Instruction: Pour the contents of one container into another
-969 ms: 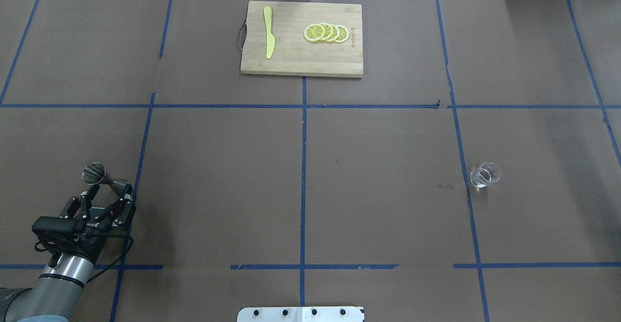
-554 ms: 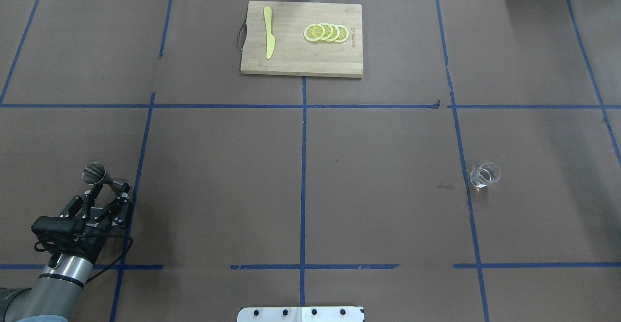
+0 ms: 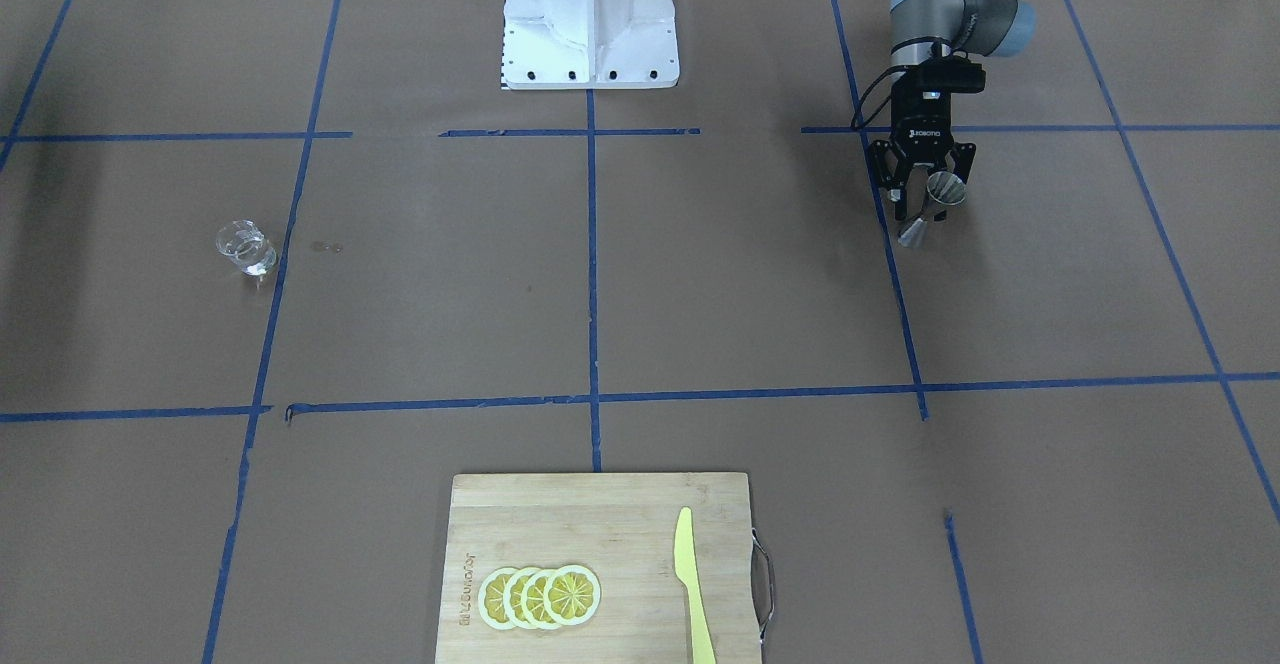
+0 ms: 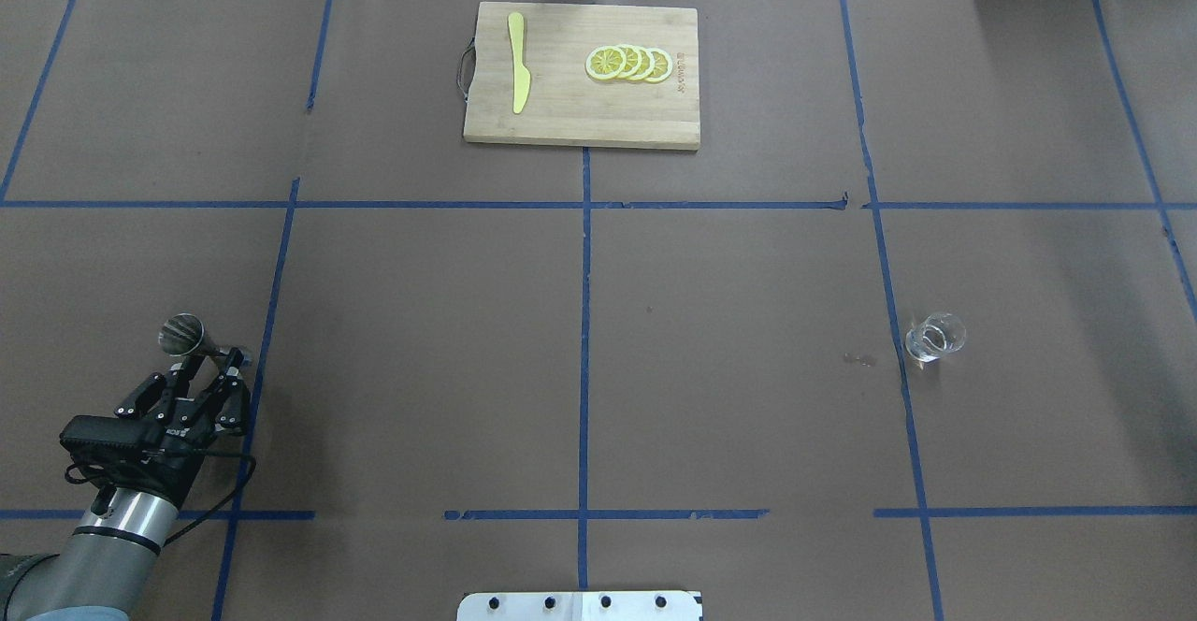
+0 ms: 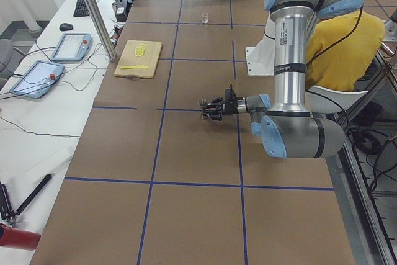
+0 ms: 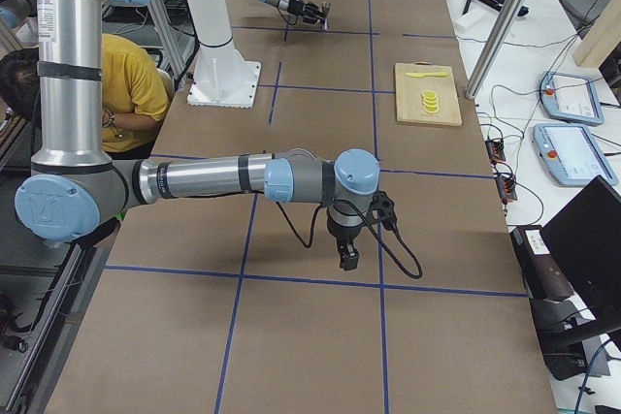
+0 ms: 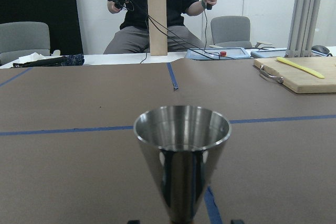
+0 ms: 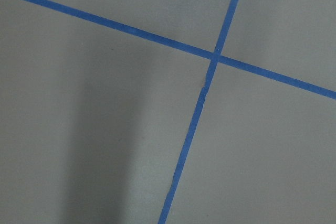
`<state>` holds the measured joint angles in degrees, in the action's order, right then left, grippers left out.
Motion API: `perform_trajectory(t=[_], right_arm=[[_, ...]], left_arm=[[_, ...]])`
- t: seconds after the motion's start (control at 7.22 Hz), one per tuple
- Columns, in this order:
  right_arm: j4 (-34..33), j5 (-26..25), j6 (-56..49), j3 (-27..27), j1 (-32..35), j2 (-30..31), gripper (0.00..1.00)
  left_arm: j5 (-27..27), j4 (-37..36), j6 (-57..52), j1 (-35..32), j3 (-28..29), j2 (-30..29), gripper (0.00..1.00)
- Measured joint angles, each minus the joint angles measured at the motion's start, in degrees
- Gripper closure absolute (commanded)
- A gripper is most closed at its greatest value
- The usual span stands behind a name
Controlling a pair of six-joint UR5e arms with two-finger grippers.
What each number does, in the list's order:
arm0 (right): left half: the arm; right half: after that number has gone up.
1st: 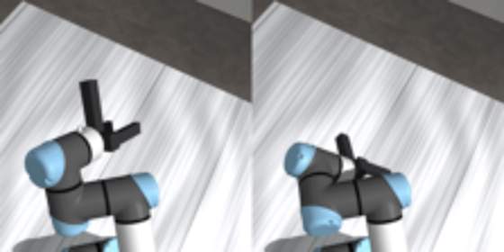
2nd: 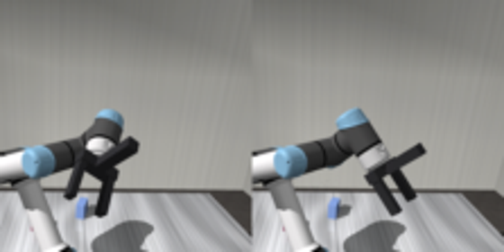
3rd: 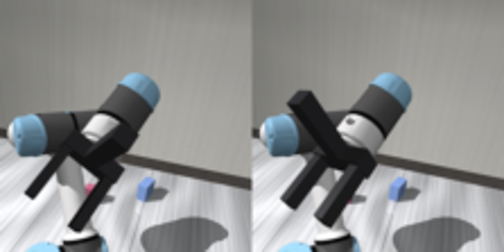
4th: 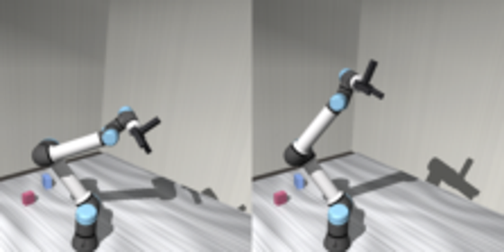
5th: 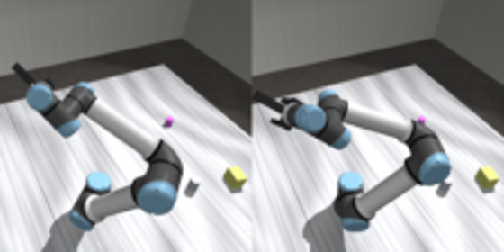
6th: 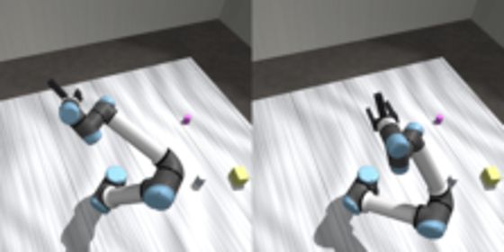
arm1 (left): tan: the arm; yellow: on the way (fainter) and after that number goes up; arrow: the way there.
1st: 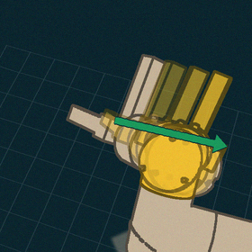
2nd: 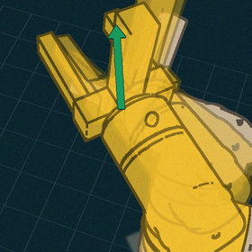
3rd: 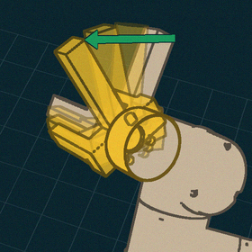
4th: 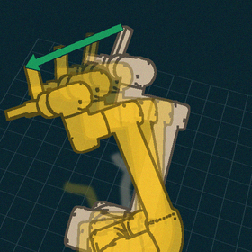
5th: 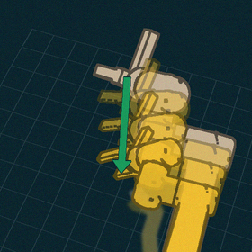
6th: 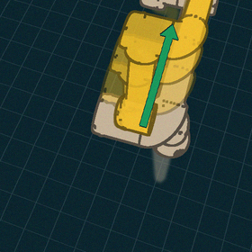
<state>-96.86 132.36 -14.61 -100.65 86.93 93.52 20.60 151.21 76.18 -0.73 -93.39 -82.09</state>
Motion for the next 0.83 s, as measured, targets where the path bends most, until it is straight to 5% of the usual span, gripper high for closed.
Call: perform_trajectory(t=[0.55,0.83], right_arm=[[0.0,0.0,-0.14,0.02,0.0,0.0,0.0],[0.0,0.0,-0.16,-0.04,0.0,0.0,0.0]], left_arm=[[-0.03,0.8,-0.59,-0.2,0.13,-0.05,0.49],[-0.03,0.86,-0.54,-0.36,0.24,-0.08,0.58]])
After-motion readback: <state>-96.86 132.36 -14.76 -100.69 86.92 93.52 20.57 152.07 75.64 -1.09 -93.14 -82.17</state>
